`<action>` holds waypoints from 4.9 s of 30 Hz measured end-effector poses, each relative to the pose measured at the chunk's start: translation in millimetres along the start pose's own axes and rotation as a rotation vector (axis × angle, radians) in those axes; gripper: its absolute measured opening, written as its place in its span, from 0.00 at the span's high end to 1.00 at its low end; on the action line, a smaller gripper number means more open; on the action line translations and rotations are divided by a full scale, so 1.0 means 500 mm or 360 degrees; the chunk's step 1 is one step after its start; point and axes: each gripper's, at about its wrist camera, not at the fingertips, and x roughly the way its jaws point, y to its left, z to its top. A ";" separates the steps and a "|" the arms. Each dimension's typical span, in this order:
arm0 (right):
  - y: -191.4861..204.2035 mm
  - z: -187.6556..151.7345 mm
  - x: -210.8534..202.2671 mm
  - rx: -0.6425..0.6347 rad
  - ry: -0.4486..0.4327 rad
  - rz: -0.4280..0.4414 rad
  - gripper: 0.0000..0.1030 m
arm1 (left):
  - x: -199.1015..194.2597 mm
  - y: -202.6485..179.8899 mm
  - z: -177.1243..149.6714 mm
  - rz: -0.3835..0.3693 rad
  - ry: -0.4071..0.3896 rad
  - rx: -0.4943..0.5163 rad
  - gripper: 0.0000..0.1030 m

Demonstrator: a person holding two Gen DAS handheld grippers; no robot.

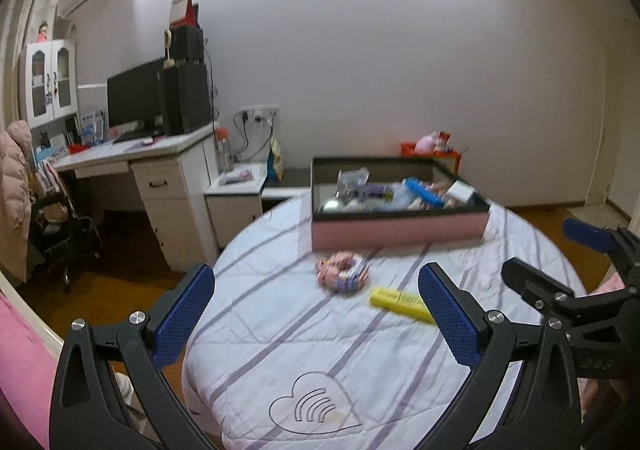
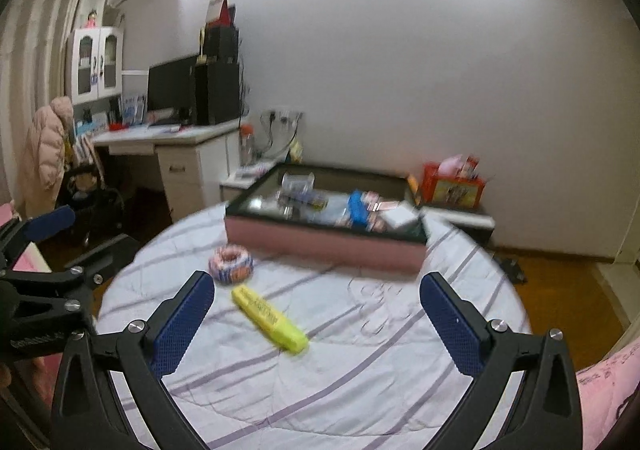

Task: Organize rigid objects
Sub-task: 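Grasp the pink block donut with the left tool while the right tool grasps the yellow highlighter, then carry the block donut and yellow highlighter into the pink box and release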

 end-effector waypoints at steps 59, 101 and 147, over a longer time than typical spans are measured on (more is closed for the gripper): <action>-0.137 -0.070 0.269 0.0228 0.0611 0.0118 0.74 | 0.361 -0.076 -0.020 -0.0206 0.0652 0.0145 0.34; -0.016 0.094 -0.185 0.0012 -0.0357 0.0029 0.74 | -0.157 -0.113 0.125 -0.0177 -0.0239 0.0014 0.33; -0.040 0.162 -0.035 -0.0049 -0.0339 -0.0030 0.73 | 0.022 -0.143 0.217 -0.0150 -0.0324 0.0089 0.33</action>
